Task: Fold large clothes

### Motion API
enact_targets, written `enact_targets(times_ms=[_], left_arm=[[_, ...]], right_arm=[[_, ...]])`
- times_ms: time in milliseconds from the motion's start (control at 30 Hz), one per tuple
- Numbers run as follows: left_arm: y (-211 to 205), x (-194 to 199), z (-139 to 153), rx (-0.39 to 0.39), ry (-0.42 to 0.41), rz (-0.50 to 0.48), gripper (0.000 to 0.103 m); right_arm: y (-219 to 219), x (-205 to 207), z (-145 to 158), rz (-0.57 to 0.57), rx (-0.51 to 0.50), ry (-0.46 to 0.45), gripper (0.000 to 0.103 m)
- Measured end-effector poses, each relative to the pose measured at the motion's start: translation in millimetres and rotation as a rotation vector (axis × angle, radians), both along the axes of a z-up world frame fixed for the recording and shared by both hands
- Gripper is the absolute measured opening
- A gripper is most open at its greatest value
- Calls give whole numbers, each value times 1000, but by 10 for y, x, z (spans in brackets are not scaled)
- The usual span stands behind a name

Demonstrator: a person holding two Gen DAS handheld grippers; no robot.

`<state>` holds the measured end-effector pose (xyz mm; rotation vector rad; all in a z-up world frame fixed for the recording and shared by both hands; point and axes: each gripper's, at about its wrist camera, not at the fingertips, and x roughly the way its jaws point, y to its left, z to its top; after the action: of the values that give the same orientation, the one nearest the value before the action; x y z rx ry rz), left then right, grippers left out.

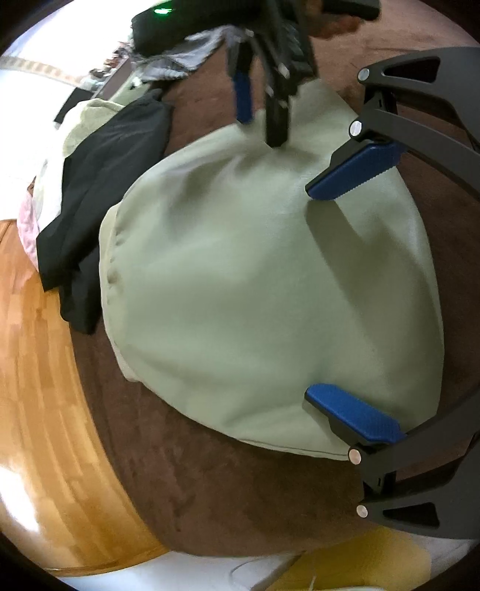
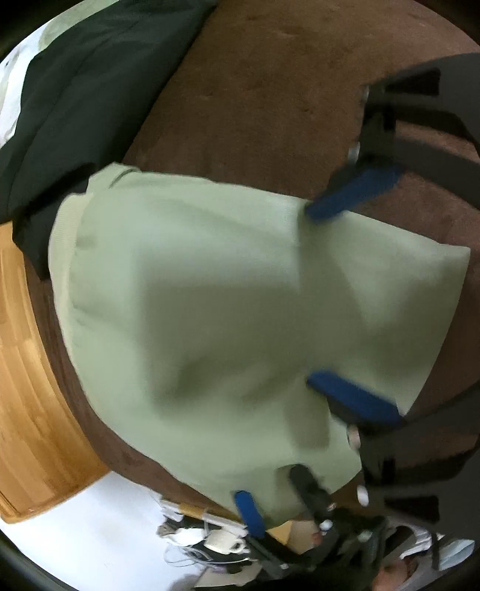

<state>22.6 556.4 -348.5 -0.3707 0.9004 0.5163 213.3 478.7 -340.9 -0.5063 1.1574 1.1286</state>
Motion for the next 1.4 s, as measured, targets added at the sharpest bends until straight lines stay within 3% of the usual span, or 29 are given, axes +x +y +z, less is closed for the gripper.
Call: enact_targets(times_ms=[100,233,400,667,800,867,1100,1400], left_arm=[[-45,44,131,-4,38,10,97],[-78,-16,450,-66,19,69,96],[-308,-198,1110,-76,13,135,96],[-922,-445,2184,-42,62,124,96],[-1272,-603,2615,-13,66,128,96],[-1469,-677,2731,-18,71,115,96],[-1965,-840,2843,-20,107,97,96],[-2085,-920,2938,-19,92,130,96]], right_arm=[[-53,-22,204,-20,9,-21,90],[-212,-149,667,-39,21,-92,93],[-555,-380,1244,-41,8,-155,94],[-1346,-828,2494,-14,46,-209,96],[-1684,-957,2936,-49,107,-158,96],[-1885,-1072,3131,-57,125,-174,96],[-2389,-1309,3293,-96,144,-157,96],[-2531,-1477,3190,-59,113,-165,96]])
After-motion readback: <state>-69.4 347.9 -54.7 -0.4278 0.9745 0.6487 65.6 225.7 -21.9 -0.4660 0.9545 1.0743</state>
